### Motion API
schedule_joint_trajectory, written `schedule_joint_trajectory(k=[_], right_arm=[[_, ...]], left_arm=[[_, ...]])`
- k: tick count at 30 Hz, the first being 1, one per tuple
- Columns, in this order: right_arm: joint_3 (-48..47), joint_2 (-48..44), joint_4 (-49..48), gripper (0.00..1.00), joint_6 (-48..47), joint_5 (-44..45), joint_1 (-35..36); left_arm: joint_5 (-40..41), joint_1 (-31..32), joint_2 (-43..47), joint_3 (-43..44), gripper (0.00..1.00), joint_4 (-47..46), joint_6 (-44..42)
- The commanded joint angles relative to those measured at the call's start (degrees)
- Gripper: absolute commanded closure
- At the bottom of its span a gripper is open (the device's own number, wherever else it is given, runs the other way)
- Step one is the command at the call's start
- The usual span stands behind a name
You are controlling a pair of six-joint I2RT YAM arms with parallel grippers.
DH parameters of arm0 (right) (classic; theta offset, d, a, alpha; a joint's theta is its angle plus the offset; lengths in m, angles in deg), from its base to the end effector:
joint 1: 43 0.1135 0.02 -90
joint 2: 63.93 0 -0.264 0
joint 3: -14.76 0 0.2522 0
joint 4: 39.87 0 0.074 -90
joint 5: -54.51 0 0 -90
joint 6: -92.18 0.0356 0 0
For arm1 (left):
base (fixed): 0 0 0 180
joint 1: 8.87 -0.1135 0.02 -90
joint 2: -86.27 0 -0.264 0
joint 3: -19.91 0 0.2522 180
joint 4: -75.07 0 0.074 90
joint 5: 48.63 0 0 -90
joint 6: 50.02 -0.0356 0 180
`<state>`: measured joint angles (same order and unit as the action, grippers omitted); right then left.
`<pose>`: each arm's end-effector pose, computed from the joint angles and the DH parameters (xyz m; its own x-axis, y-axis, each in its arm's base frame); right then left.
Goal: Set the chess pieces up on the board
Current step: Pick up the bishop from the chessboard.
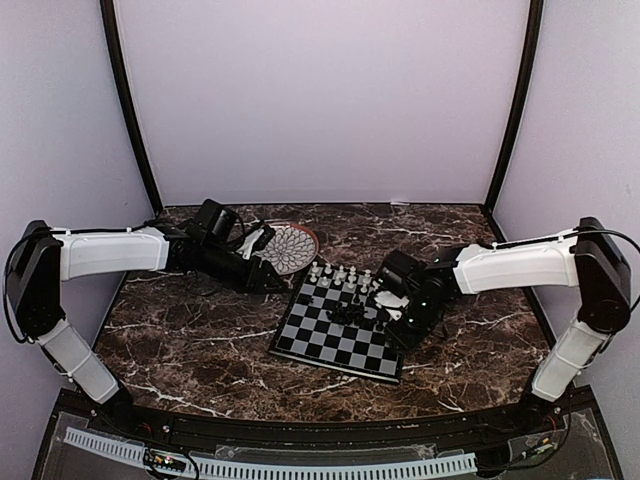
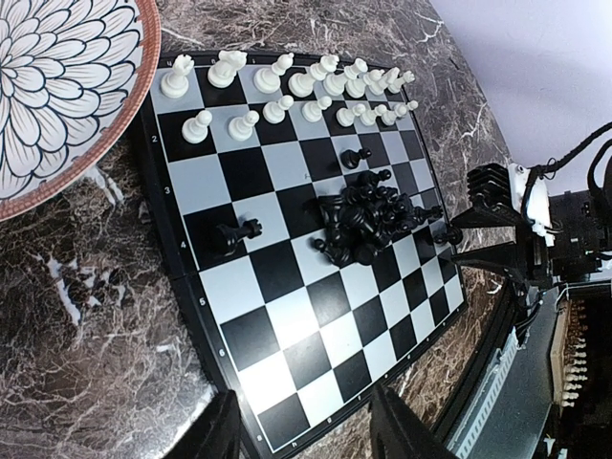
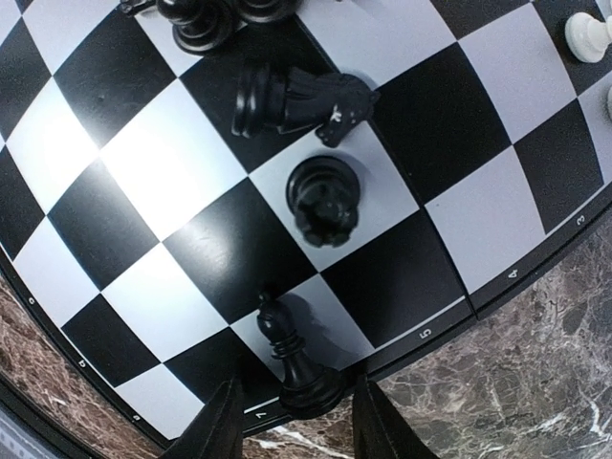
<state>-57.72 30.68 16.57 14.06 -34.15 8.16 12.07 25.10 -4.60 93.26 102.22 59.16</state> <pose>0.1866 0.2305 0.1742 -0.7612 -0.6173 -0.1986 -0.6326 0.7742 0.0184 0.2716 -0.2040 0.2277 -0.8056 0.1973 -0.5587 0.5413 0.6285 -0.5586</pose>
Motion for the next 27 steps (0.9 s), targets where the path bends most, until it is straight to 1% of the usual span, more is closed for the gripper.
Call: schedule_joint_trajectory(k=[1,12,18,21,23,26,27], right_arm=[[-1.3,0.4,0.2,0.65,-2.2,-0.1,0.5],[-1.6,2.2,-0.8,0.73,-4.6,-0.9,0.6],[-1.9,3.4,-1.9,0.74,-4.4,-1.1,0.6],[-2.1,3.3,-2.0,0.85,-4.2,-1.1,0.7],[-2.5,1.9,-1.1,0.91,-3.9,-1.1,0.7],[-3.8,-3.1,-1.2,0.95,-3.7,-1.1,0.7],[-4.3,-5.1,-2.2,0.95,-4.0,-3.3,0.7]], left_arm=[[-0.5,0.2,0.2,0.3,0.52,-0.7,0.1],[-1.2,0.2,-0.8,0.9,0.52,-1.4,0.4],[-2.0,0.2,-1.7,1.8,0.53,-1.9,0.6],[-2.3,0.3,-2.1,2.4,0.53,-2.0,0.6],[-2.8,0.3,-2.3,2.7,0.54,-1.8,0.4],[-3.6,0.3,-2.5,3.9,0.54,-1.2,0.8],[-4.5,0.3,-2.6,4.2,0.55,-1.1,1.0]])
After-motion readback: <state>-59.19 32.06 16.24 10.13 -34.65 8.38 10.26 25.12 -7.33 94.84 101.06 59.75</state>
